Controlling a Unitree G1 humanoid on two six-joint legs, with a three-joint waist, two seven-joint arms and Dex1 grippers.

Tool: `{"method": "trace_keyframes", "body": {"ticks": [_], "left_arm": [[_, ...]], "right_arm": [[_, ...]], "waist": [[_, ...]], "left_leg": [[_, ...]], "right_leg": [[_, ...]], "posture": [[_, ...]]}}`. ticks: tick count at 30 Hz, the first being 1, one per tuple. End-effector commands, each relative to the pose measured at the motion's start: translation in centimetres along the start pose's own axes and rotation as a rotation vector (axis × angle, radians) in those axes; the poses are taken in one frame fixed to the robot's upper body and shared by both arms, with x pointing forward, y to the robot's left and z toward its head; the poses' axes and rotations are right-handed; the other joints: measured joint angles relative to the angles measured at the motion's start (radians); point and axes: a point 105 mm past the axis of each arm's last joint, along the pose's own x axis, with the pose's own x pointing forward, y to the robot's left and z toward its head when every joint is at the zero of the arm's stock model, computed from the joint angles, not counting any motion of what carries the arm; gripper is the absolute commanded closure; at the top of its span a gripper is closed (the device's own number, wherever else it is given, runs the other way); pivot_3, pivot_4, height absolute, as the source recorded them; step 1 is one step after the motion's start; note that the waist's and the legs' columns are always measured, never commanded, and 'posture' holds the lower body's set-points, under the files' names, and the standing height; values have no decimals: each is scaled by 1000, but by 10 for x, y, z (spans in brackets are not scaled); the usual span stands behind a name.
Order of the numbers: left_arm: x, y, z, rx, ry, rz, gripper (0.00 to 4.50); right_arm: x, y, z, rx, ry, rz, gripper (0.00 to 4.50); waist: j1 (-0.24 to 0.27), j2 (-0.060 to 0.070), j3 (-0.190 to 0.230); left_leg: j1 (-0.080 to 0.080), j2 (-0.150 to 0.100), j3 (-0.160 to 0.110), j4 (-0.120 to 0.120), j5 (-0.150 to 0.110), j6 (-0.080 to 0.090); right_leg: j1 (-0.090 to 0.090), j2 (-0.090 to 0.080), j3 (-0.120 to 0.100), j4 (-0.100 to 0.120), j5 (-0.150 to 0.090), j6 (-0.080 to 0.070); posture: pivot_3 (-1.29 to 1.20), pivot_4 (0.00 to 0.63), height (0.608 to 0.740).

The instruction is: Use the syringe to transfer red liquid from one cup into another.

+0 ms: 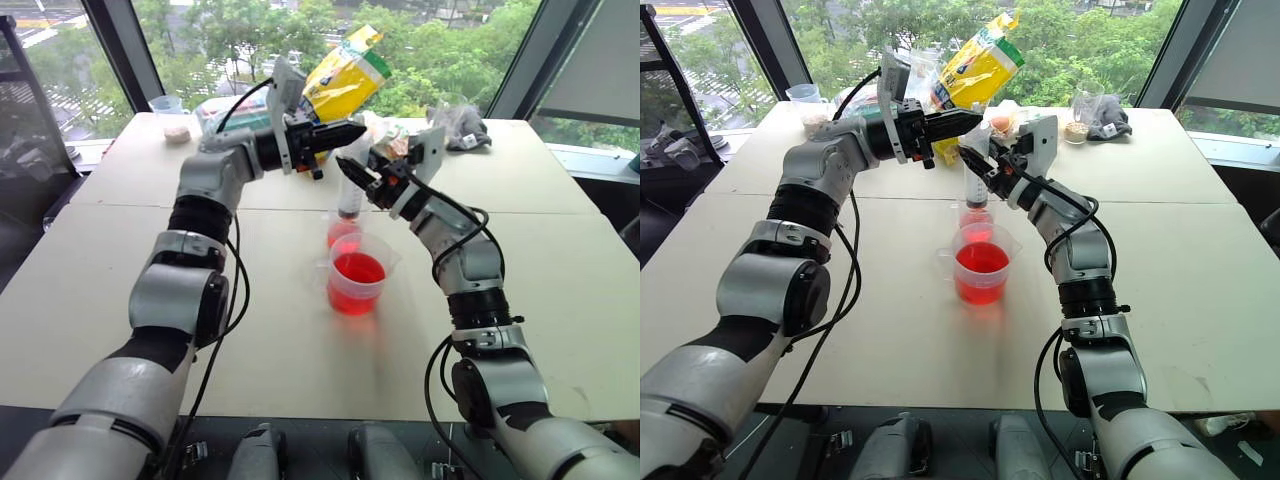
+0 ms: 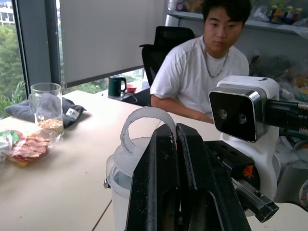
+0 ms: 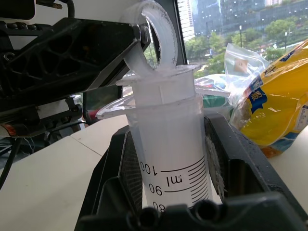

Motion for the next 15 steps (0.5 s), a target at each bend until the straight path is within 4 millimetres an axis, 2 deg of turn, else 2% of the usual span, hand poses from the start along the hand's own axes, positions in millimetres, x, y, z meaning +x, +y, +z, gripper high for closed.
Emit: {"method": "trace_keyframes", "body": {"ticks": [1,8,14,15], "left_arm": [[2,-8,-48,-87,158,-35,4483],[-1,-9,-52,-84,171,-34,4483],[-2,-5,-23,-60,99,-18,4483],[-3,-5,-17,-52,84,-13,4216]], "right_arm": [[5,11,76,-115,-234,32,3062],[7,11,81,-115,-241,36,3062],[7,9,65,-112,-192,32,3062],[7,8,62,-112,-184,30,3062]], "waist": [[0,0,0],[0,0,0],[0,0,0],[0,0,0]], "left_leg": [[0,0,0,0,0,0],[0,0,0,0,0,0],[0,0,0,0,0,0],[0,0,0,0,0,0]], "right_leg": [[0,0,0,0,0,0],[0,0,0,0,0,0],[0,0,0,0,0,0],[0,0,0,0,0,0]], "posture": [[0,150,740],[0,150,740],[0,150,740],[0,150,740]]}}
